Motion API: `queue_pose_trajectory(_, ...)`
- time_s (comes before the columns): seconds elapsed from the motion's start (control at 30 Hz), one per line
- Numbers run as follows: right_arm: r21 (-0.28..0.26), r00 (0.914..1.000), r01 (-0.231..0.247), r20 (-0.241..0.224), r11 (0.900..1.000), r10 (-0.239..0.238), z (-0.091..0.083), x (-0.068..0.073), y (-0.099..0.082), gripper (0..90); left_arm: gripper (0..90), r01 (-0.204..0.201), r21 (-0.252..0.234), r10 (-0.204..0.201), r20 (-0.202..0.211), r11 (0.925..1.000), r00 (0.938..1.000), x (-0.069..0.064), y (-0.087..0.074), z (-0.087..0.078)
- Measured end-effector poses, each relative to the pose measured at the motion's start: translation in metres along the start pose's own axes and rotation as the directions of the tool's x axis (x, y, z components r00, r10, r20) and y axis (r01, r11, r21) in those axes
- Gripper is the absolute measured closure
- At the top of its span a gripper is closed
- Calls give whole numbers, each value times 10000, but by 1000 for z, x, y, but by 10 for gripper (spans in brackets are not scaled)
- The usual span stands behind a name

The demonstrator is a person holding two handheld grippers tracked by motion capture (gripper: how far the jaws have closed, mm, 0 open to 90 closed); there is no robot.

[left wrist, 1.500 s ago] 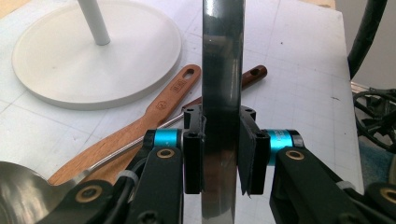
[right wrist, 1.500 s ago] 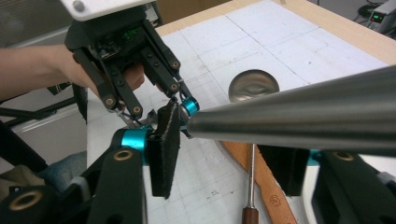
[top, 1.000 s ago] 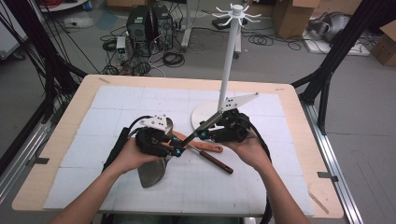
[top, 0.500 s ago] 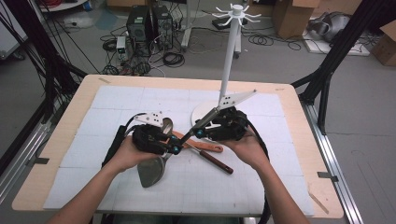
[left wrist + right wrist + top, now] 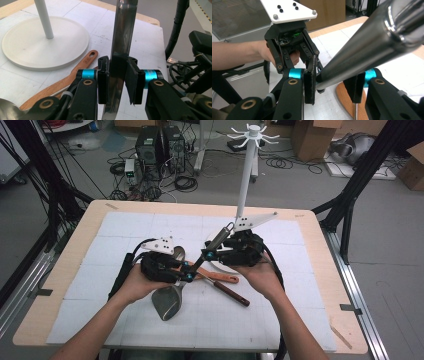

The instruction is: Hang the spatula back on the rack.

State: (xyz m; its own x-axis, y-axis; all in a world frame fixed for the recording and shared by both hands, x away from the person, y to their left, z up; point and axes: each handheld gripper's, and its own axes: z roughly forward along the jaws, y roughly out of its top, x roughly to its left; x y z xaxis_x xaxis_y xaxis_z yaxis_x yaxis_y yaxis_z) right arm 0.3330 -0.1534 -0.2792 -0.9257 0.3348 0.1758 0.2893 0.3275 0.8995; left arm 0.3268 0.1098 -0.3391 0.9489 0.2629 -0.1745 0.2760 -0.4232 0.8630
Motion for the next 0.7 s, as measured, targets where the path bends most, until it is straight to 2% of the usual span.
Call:
queue_pose_trajectory(0.17, -40, 10000, 35, -20, 10000, -35, 1, 2, 0, 643, 754, -120, -120, 120, 18, 9999, 9999, -3, 5, 0)
queue_pose_trajectory(0.27, 4, 10000, 51, -51, 10000, -51, 3, 3, 0, 647, 763, -41, -242, 42, 52, 9997, 10000, -3, 7, 0)
queue_pose_trajectory(0.47, 87, 9997, 241, -101, 9997, -240, 11, 7, 1, 688, 770, 38, -546, -44, -106, 9985, 9999, -5, 10, -4)
queue_pose_trajectory(0.7, -5, 9996, 266, -95, 9996, -266, 13, 9, 3, 728, 775, 34, -639, -37, -43, 9980, 10000, -5, 11, -6)
